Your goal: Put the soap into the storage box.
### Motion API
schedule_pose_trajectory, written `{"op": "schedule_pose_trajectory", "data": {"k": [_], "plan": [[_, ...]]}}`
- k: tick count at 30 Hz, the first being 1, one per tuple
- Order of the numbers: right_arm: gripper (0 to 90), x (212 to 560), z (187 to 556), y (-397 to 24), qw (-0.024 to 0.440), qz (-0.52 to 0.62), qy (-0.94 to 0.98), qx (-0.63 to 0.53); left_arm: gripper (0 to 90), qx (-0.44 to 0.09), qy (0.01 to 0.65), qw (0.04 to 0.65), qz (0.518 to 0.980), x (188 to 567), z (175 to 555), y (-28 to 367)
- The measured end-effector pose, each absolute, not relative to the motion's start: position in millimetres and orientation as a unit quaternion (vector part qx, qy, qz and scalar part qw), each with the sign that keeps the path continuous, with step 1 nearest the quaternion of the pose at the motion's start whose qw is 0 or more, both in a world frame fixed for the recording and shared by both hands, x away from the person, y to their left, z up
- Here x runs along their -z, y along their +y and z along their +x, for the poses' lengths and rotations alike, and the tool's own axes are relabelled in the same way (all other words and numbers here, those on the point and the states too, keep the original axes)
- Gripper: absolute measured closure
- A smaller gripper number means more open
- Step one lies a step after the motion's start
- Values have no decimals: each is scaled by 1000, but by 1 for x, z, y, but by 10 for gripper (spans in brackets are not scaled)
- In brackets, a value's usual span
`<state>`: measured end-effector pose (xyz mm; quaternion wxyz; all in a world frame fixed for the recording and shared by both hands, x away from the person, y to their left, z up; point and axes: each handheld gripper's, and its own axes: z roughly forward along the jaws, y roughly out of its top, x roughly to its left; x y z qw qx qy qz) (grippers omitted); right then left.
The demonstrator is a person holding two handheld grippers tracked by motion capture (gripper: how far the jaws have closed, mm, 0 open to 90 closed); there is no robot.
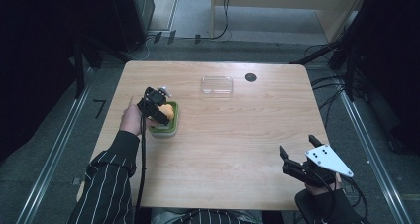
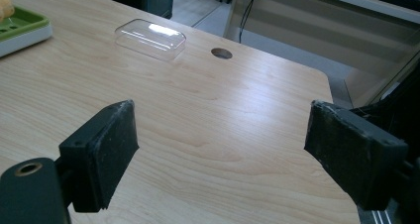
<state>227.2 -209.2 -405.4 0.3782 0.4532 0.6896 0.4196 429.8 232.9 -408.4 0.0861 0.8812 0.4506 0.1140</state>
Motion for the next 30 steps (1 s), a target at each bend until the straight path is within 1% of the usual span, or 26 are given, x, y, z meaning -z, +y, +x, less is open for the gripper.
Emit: {"op": "schedule_pose_trajectory", "data": {"k": [5, 16, 30], "plan": [[133, 405, 227, -209, 378, 452, 689, -421, 398, -116, 459, 82, 877, 413, 432, 237], [133, 405, 227, -209, 378, 453, 690, -419, 398, -99, 455, 68, 882, 420, 436, 233], [134, 405, 227, -209, 378, 453, 690, -420, 398, -96, 451, 50, 886, 425, 440, 230]]}}
